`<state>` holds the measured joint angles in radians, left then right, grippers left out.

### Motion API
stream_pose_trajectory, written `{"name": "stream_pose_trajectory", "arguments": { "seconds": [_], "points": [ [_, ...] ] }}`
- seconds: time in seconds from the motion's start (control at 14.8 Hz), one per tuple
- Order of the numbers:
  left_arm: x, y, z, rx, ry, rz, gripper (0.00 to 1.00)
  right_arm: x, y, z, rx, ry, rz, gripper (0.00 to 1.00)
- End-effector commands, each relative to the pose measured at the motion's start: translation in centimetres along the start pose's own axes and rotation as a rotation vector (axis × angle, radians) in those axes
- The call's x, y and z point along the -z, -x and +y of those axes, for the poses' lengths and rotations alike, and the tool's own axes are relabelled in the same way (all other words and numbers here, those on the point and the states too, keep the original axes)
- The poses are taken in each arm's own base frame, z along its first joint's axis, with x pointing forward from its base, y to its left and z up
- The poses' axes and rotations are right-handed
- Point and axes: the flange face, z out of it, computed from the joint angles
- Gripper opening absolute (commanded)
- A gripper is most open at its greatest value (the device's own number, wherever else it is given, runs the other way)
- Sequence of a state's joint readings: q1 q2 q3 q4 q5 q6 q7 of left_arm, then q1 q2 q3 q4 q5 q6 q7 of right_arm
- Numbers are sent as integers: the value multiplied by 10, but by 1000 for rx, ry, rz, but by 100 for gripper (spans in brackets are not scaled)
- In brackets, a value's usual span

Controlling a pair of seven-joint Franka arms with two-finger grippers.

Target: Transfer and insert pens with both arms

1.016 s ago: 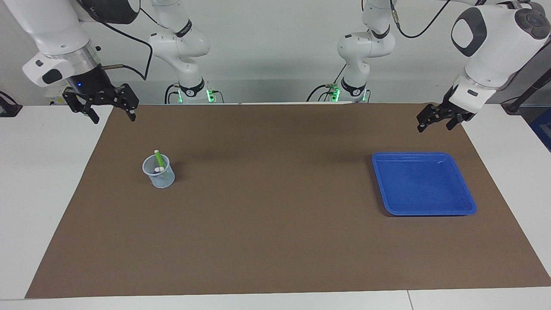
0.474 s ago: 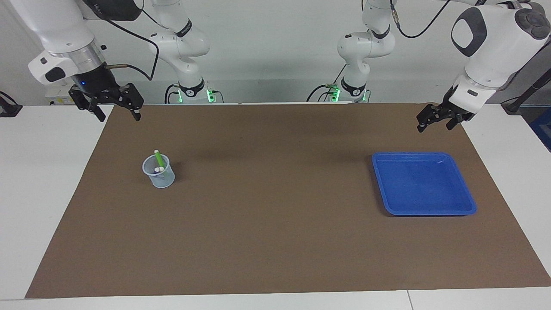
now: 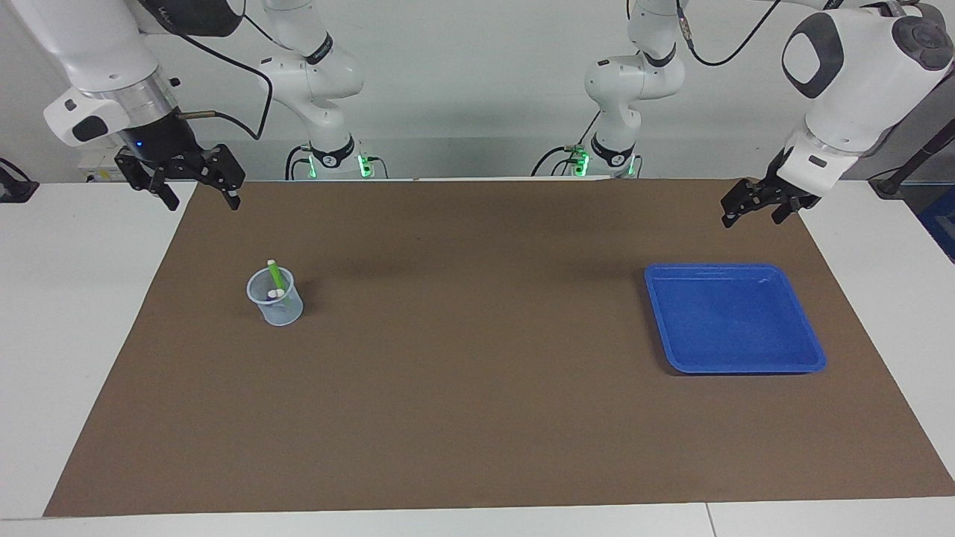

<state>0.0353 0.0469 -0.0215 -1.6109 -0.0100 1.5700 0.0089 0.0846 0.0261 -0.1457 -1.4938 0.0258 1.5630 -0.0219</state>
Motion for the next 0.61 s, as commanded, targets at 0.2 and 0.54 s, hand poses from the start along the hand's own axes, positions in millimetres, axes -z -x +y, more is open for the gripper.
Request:
{"name": "stream_pose_trajectory", "arguments": {
  "seconds": [0.2, 0.54],
  "points": [
    [16, 12, 28, -52, -17, -17, 100, 4, 0, 4, -14, 14, -2, 100],
    [16, 12, 29, -54, -15, -6, 100, 4, 0, 5, -16, 13, -2, 100]
  ]
}}
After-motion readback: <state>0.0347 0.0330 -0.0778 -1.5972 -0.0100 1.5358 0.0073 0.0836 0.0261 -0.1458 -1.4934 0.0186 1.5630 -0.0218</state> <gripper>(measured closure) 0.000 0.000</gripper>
